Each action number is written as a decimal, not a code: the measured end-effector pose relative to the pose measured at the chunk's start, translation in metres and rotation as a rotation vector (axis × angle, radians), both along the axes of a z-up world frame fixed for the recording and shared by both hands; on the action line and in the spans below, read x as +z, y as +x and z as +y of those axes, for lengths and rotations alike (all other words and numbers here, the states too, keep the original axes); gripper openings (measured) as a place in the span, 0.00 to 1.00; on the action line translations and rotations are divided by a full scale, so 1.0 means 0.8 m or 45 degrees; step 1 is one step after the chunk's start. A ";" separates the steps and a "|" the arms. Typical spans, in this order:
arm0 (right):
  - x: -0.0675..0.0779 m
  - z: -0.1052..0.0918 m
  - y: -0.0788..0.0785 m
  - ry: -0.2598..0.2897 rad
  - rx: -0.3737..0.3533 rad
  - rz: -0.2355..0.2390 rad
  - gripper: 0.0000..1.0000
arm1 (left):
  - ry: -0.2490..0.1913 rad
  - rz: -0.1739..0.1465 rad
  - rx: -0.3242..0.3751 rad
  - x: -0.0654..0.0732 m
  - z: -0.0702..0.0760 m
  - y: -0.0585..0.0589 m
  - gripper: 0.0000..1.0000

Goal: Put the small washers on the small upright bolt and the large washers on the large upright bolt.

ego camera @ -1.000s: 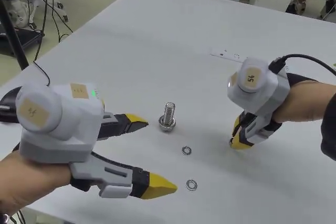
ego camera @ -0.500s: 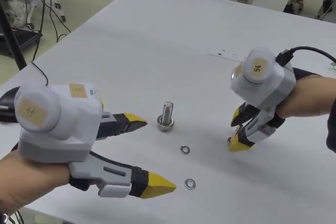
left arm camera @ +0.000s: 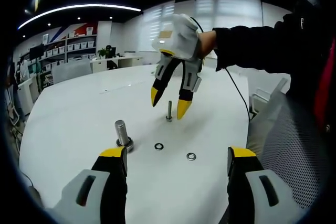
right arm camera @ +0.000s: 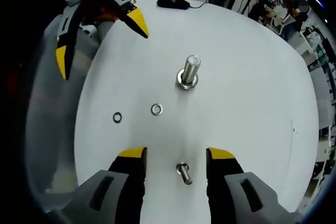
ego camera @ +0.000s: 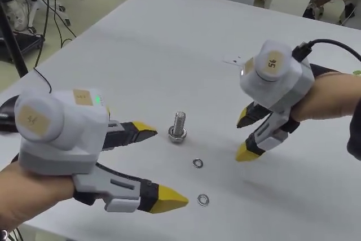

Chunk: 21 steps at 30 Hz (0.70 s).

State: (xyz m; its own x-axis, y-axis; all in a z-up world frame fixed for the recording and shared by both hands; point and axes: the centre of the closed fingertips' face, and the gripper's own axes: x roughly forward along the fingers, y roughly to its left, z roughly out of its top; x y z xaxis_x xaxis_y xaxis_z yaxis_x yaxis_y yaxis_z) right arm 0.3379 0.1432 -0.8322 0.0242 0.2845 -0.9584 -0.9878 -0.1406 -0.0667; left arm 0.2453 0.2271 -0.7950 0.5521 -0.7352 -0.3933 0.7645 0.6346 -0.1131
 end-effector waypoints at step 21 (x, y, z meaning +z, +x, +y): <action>-0.015 0.044 -0.025 -0.058 0.139 0.021 0.43 | -0.004 -0.016 0.021 0.005 0.004 -0.001 0.78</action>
